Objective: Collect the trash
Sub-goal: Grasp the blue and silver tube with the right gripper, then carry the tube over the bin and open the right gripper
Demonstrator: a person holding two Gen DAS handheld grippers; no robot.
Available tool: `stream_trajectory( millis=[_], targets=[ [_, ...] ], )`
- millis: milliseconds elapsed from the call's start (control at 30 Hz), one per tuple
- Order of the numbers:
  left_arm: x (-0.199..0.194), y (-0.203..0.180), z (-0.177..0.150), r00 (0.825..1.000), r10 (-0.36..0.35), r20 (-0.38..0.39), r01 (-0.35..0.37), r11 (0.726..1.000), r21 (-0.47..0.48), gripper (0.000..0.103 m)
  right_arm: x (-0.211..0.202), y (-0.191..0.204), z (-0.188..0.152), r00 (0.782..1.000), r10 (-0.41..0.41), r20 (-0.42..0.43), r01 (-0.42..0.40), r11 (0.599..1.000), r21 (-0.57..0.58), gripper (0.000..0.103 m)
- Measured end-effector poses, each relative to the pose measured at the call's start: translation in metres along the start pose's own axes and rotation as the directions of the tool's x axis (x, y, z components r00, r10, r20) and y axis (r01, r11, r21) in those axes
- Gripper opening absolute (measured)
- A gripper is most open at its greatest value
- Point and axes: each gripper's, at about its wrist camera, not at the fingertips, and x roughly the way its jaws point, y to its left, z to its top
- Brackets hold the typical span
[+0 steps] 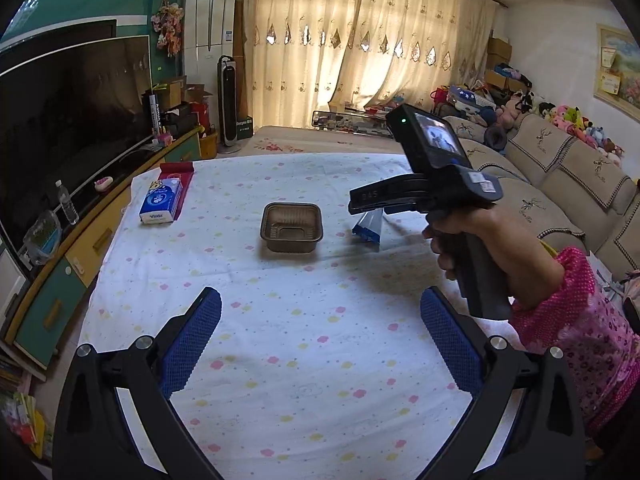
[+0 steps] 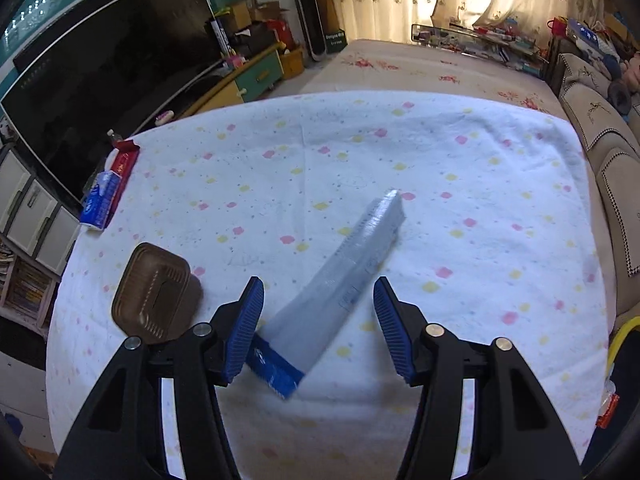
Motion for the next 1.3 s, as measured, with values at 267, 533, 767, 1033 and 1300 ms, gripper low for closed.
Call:
stream_trajectory(
  millis=[267,533,767,1033,1300],
  targets=[
    [-0.002,0.006,-0.005,1.0,0.004,-0.004,-0.004,1.0,-0.021,0.098,0.012,0.02,0.001,0.998,-0.062,-0.006,0.061,0.996,-0.059,0.037],
    [0.001,0.0,-0.007,1.0,-0.004,-0.01,0.004,1.0,-0.009,0.098,0.005,0.019,-0.015,0.998,-0.069,0.0,0.068,0.991,-0.115,0.02],
    [0.001,-0.011,-0.007,1.0,-0.01,-0.015,0.01,1.0,0.01,0.098,-0.022,-0.009,-0.052,0.997,-0.069,0.02,0.071,0.988,-0.137,0.018],
    [0.011,-0.025,-0.007,0.999,-0.02,-0.036,0.021,1.0,0.022,0.098,-0.086,-0.082,-0.099,0.993,-0.073,0.088,0.077,0.996,-0.049,0.018],
    [0.029,-0.042,0.001,0.998,-0.033,-0.05,0.034,0.999,0.033,0.098,-0.144,-0.198,-0.137,0.962,-0.231,0.145,0.208,0.966,0.155,0.018]
  ],
)
